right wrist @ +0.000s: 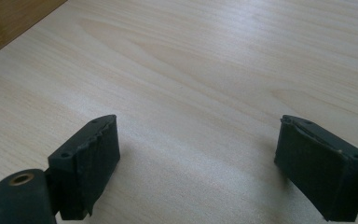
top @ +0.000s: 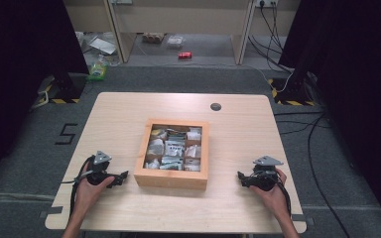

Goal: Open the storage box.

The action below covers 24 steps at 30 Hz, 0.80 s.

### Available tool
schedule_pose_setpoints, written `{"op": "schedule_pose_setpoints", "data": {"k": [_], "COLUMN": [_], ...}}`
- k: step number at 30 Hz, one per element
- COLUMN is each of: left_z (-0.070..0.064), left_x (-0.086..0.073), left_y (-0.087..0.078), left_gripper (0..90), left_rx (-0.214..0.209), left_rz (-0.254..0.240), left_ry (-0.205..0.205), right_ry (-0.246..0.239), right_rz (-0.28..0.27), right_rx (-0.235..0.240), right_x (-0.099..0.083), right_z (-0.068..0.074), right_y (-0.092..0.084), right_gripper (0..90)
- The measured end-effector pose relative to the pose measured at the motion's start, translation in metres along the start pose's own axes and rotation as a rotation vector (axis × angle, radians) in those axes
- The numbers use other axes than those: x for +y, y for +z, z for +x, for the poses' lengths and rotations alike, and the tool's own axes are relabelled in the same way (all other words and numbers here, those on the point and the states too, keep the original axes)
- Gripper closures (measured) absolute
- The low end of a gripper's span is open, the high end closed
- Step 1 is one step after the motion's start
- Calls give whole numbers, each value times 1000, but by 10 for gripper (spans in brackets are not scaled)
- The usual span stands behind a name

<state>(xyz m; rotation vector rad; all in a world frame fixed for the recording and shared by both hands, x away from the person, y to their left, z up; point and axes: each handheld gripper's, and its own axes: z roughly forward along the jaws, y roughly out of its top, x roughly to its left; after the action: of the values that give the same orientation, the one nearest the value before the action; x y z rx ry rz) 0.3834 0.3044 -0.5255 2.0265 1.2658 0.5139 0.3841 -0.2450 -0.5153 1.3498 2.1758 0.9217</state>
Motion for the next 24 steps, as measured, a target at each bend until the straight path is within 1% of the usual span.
{"op": "schedule_pose_setpoints", "data": {"k": [8, 13, 16, 18, 20, 24], "left_z": [0, 0, 0, 0, 0, 0], "left_x": [0, 0, 0, 0, 0, 0], "left_y": [0, 0, 0, 0, 0, 0], "left_gripper": [0, 0, 0, 0, 0, 0], "left_rx": [-1, -1, -1, -1, -1, -2], "left_rz": [-1, -1, -1, -1, 0, -1], "left_ry": [-1, 0, 0, 0, 0, 0], "right_ry": [0, 9, 13, 13, 13, 15], "right_rz": [0, -2, -14, -23, -39, -68], "right_rx": [0, -1, 13, 26, 26, 44], "right_x": [0, 0, 0, 2, 5, 10], "right_z": [0, 2, 3, 6, 10, 19], "right_y": [0, -1, -1, -2, -5, -11], "right_gripper": [143, 168, 193, 193, 194, 200]}}
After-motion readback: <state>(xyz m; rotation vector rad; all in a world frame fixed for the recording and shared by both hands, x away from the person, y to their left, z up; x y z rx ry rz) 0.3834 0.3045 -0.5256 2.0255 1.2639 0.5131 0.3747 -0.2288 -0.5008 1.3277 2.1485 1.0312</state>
